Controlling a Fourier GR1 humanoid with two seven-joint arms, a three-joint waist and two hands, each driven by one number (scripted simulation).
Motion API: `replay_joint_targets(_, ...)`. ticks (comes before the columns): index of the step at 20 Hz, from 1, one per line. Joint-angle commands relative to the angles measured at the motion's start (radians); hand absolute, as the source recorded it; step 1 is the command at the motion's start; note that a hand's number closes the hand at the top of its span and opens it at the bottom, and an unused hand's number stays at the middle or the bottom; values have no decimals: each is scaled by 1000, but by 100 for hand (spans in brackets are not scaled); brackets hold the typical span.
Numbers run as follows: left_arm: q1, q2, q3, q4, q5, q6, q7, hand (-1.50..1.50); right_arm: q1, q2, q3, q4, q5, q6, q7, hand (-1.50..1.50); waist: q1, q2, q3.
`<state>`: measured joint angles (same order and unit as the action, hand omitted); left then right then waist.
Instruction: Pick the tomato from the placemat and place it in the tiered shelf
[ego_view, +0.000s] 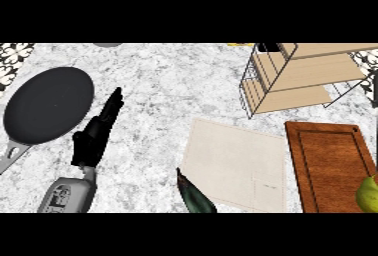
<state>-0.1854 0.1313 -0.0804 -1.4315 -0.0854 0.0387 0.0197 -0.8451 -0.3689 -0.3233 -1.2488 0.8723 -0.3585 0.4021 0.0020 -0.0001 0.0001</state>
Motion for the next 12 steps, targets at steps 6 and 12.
replay_joint_targets(6,-22,1,30,35,13,-31,-19,0,-64,-10,-38,19,-187,31,-43,-150,5,2,0)
replay_joint_targets(12,-37,-18,18,-18,-10,-6,41,0,-45,-29,-82,-118,-270,52,35,-150,-2,-2,0)
